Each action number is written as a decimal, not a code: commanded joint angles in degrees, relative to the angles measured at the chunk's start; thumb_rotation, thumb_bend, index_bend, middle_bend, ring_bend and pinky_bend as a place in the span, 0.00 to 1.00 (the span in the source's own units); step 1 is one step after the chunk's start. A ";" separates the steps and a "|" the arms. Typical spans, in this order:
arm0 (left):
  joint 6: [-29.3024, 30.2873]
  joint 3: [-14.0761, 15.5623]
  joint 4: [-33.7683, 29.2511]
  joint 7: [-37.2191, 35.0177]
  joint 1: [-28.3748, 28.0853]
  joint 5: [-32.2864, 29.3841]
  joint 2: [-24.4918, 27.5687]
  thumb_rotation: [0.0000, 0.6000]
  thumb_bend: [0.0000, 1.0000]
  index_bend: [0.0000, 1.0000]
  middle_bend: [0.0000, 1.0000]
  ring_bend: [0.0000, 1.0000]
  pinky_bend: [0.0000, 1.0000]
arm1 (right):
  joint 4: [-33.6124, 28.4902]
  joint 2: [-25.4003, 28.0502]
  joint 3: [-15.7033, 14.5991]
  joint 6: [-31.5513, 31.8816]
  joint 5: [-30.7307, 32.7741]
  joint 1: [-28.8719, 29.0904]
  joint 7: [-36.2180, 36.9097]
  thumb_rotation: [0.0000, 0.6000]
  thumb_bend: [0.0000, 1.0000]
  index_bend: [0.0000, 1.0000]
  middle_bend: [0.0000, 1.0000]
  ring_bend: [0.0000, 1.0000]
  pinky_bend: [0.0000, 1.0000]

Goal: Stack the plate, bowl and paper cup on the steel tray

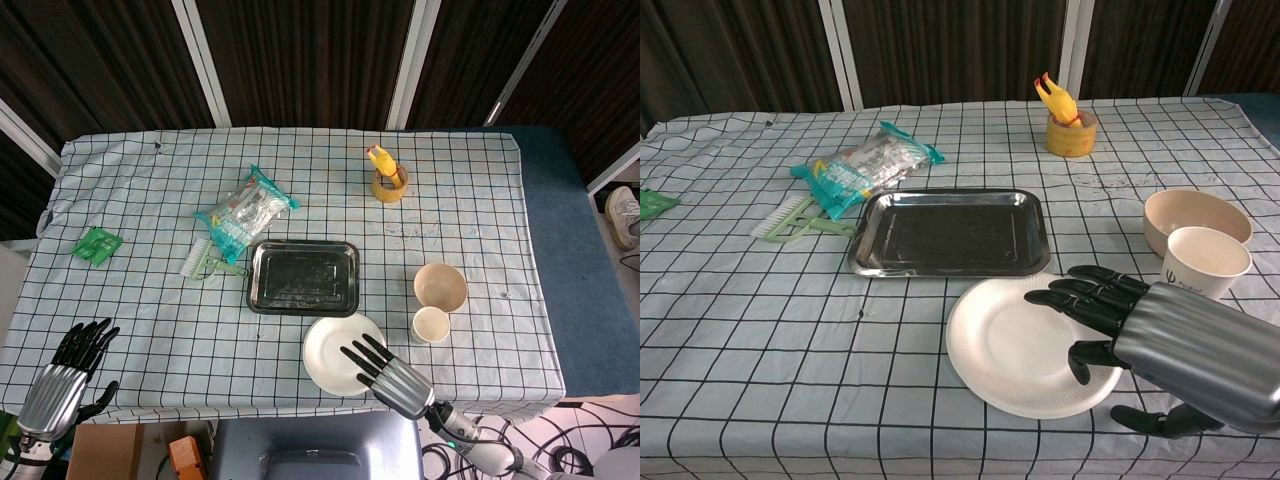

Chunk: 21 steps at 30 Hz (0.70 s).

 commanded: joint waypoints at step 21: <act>-0.02 -0.06 -0.04 0.03 0.10 -0.07 0.00 1.00 0.38 0.00 0.00 0.00 0.01 | 7.17 -5.38 0.86 2.80 1.02 -0.02 1.88 1.00 0.20 0.53 0.02 0.00 0.00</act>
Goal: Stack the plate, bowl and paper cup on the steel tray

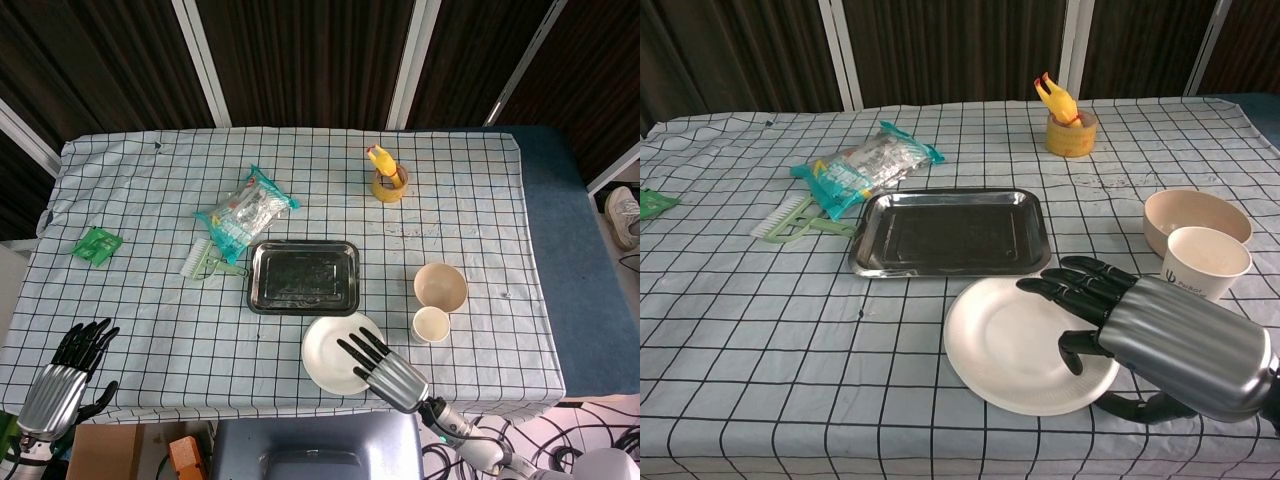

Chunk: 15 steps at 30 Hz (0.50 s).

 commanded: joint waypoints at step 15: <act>0.32 -0.10 0.08 -0.13 0.16 0.02 0.06 1.00 0.38 0.00 0.00 0.00 0.01 | 2.11 -1.53 -0.13 1.56 0.32 0.42 1.89 1.00 0.43 0.67 0.08 0.00 0.00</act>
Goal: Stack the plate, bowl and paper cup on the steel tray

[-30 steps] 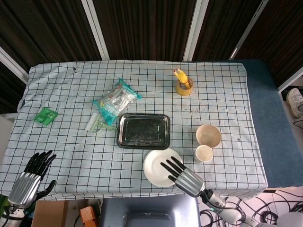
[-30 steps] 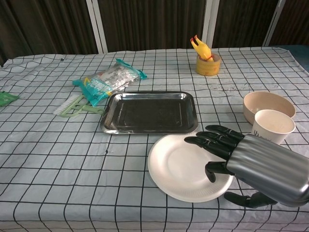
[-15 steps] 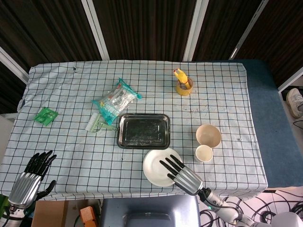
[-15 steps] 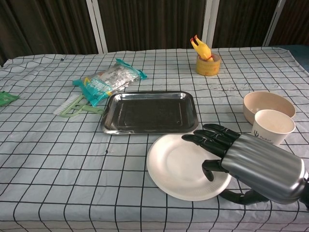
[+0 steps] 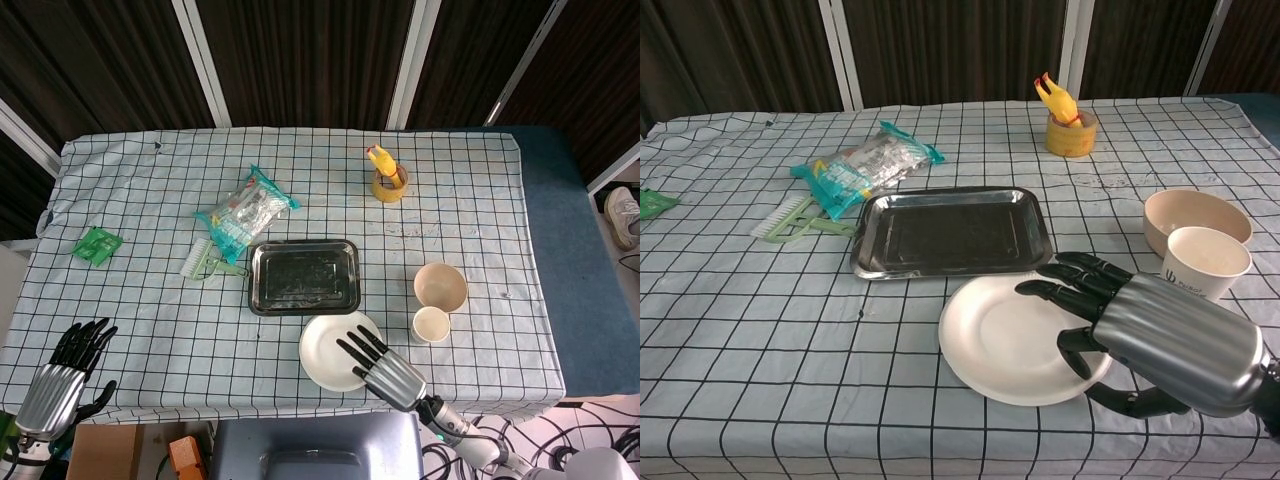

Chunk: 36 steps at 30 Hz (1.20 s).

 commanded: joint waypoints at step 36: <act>0.37 0.07 0.33 -0.27 0.16 0.48 -0.19 1.00 0.38 0.00 0.00 0.00 0.01 | -12.65 7.23 5.09 14.01 -5.58 2.05 -2.04 1.00 0.44 0.78 0.13 0.00 0.00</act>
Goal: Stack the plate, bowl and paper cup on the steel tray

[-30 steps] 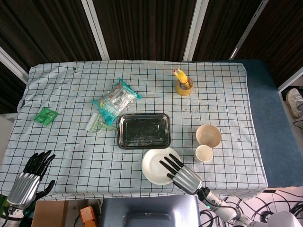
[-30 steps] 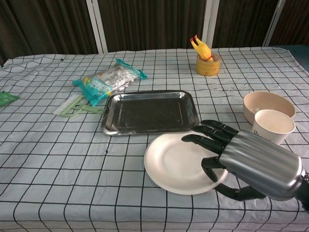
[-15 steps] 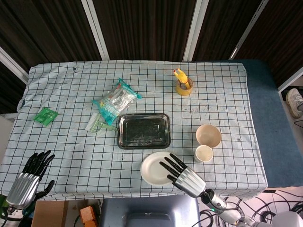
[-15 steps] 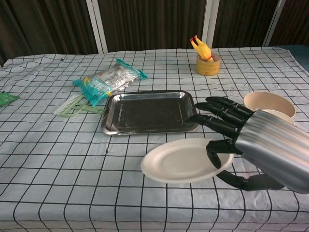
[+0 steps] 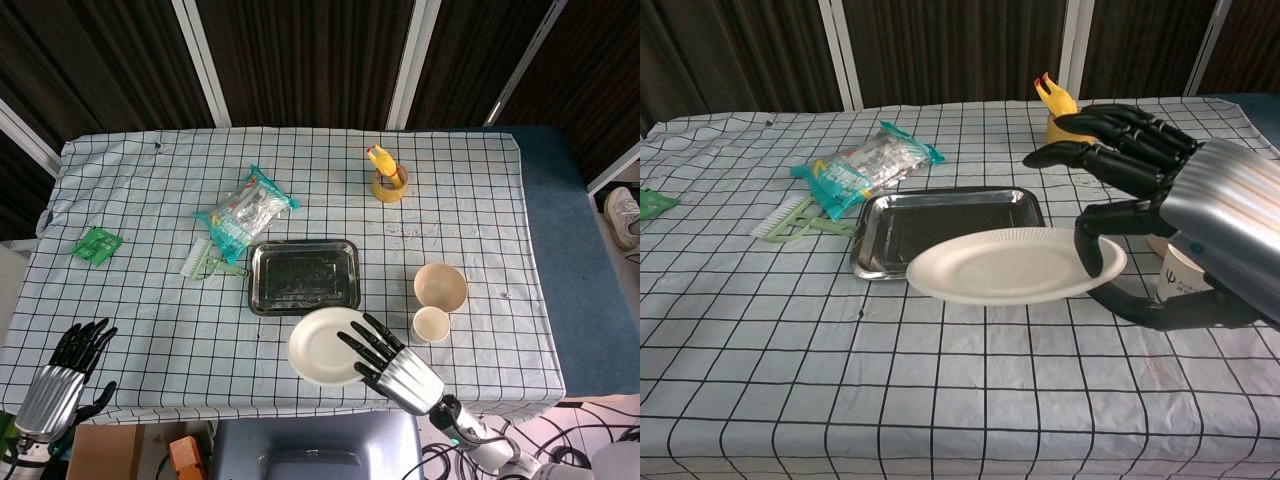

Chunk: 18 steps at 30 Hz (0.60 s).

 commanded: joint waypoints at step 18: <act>-1.19 -0.27 -0.04 0.14 -0.42 -0.94 -0.09 1.00 0.38 0.00 0.00 0.00 0.01 | 4.86 -6.64 15.46 -18.30 14.03 12.19 -10.26 1.00 0.44 0.78 0.13 0.00 0.00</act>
